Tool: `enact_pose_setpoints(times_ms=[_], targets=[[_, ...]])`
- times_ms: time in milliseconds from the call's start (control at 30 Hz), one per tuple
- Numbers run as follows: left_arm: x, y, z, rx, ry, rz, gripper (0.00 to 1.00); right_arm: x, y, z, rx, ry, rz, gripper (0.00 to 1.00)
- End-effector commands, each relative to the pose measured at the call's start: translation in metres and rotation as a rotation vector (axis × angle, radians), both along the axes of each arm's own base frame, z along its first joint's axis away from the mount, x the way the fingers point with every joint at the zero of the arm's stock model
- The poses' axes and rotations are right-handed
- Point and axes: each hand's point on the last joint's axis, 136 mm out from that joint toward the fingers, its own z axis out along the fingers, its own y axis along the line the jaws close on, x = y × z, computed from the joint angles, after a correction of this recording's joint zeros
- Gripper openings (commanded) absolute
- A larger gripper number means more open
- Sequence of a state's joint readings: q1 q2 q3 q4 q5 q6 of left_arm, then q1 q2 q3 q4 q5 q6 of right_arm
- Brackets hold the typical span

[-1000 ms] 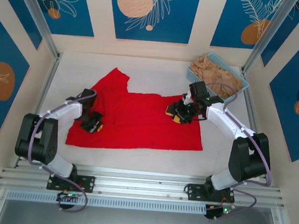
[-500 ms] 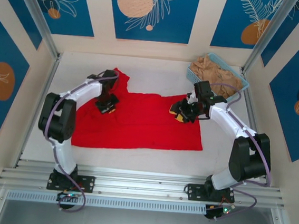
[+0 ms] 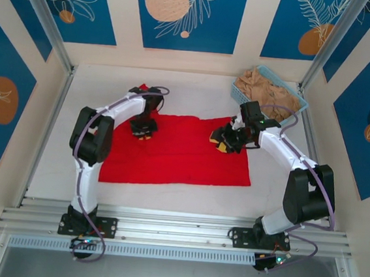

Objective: Fold and stack the t-shirts

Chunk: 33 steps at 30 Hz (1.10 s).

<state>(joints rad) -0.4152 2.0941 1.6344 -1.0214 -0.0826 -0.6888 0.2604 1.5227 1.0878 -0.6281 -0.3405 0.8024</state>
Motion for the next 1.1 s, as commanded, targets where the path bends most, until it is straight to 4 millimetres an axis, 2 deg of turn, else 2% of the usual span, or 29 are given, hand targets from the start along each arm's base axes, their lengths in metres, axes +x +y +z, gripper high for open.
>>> enact_pose_setpoints(times_ms=[0,33,100,200,300,367,433,533,700,800,933,1067], targets=[[0.017,-0.014,0.038,-0.073,-0.181,-0.121,0.3,-0.01,-0.007,-0.011,-0.011,0.07,-0.024,0.38],[0.023,-0.02,0.049,-0.117,-0.236,-0.151,0.35,-0.01,-0.011,-0.013,-0.016,0.07,-0.04,0.38],[0.027,-0.02,0.067,-0.125,-0.292,-0.173,0.35,-0.01,-0.017,-0.016,-0.023,0.068,-0.071,0.38],[0.02,0.002,0.078,-0.083,-0.303,-0.11,0.35,-0.006,-0.03,-0.021,-0.036,0.067,-0.127,0.35],[-0.003,0.035,0.078,-0.083,-0.26,0.053,0.33,-0.001,-0.042,-0.028,-0.044,0.072,-0.172,0.35],[-0.021,0.056,0.071,-0.105,-0.217,0.159,0.3,0.001,-0.049,-0.037,-0.051,0.098,-0.198,0.35],[-0.042,0.077,0.055,-0.148,-0.156,0.274,0.25,0.001,-0.056,-0.048,-0.091,0.141,-0.214,0.33],[-0.059,0.102,0.03,-0.21,-0.095,0.413,0.18,0.001,-0.066,-0.062,-0.158,0.197,-0.227,0.28],[-0.059,0.132,-0.004,-0.197,-0.032,0.526,0.15,-0.003,-0.082,-0.086,-0.264,0.316,-0.237,0.24],[-0.063,0.156,-0.018,-0.091,0.027,0.566,0.11,-0.006,-0.092,-0.1,-0.337,0.385,-0.242,0.23],[-0.08,0.19,-0.025,0.062,0.088,0.606,0.09,-0.013,-0.101,-0.112,-0.39,0.482,-0.251,0.21],[-0.094,0.203,-0.031,0.093,0.14,0.633,0.09,-0.022,-0.096,-0.116,-0.389,0.524,-0.239,0.21]])
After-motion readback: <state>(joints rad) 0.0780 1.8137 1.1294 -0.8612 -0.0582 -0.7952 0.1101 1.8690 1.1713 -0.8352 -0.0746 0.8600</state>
